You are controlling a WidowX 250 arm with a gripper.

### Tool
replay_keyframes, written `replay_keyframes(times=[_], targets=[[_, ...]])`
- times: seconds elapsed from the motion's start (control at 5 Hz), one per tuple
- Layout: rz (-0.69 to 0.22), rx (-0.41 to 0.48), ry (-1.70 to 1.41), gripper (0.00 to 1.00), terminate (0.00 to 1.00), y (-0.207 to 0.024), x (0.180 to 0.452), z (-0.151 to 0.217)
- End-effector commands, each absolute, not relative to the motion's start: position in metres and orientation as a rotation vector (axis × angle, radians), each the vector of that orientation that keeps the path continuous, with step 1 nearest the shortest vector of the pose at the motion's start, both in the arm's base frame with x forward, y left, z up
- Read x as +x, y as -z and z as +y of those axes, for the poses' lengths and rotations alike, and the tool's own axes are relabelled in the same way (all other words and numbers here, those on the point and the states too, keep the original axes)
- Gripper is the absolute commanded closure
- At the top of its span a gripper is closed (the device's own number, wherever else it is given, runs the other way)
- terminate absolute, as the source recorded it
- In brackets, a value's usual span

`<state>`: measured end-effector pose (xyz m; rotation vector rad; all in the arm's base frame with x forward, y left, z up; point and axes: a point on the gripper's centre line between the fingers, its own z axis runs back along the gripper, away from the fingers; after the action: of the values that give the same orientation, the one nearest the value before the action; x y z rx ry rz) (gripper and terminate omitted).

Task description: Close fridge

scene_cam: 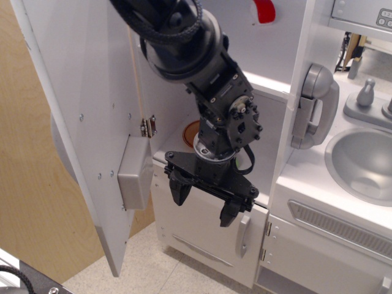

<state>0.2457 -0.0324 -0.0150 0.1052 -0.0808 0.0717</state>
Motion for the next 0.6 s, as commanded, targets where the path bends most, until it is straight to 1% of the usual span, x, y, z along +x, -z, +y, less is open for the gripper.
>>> replay_keyframes(times=[0.0,0.4], targets=[[-0.081,0.105,-0.072,0.0,0.0,0.015,0.246,-0.032],[-0.092,0.075,-0.004,0.0,0.0,0.001,0.195,-0.01]])
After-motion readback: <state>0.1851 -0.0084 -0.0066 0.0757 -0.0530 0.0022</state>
